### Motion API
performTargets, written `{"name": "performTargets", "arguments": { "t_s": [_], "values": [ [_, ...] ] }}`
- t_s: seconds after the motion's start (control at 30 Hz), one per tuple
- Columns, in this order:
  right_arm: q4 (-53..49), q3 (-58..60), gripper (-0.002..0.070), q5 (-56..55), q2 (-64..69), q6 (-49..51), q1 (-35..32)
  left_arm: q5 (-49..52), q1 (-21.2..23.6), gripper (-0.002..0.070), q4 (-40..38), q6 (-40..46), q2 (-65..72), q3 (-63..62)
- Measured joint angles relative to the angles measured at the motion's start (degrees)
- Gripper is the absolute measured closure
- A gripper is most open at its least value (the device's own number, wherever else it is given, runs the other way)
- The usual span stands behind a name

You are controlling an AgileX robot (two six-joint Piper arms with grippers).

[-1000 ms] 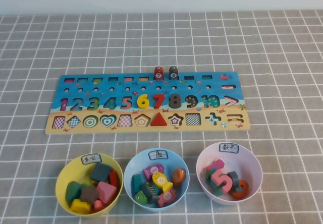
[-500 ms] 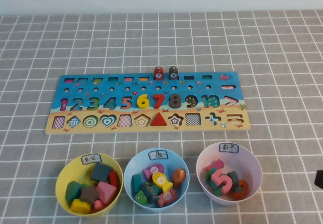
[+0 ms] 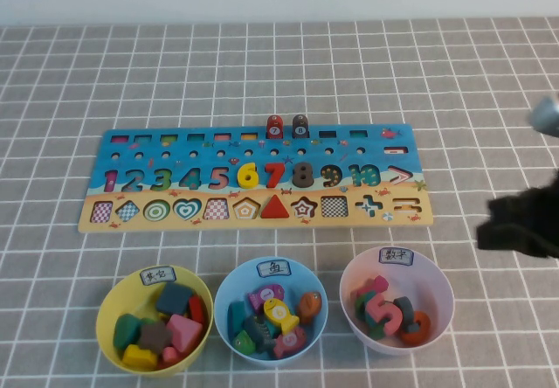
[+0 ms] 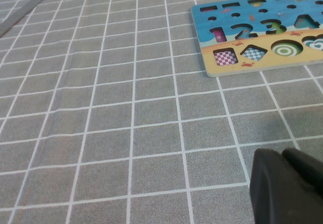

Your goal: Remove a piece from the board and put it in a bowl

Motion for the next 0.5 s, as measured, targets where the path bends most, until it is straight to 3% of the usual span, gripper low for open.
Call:
{"name": "performTargets", "arguments": {
  "t_s": [0.5],
  "values": [
    [-14.46,-26.76,0.0694,7.55,24.88,8.02,14.33,0.00,0.00,0.0678,0.03,0.00,0.00,0.00]
  ]
}}
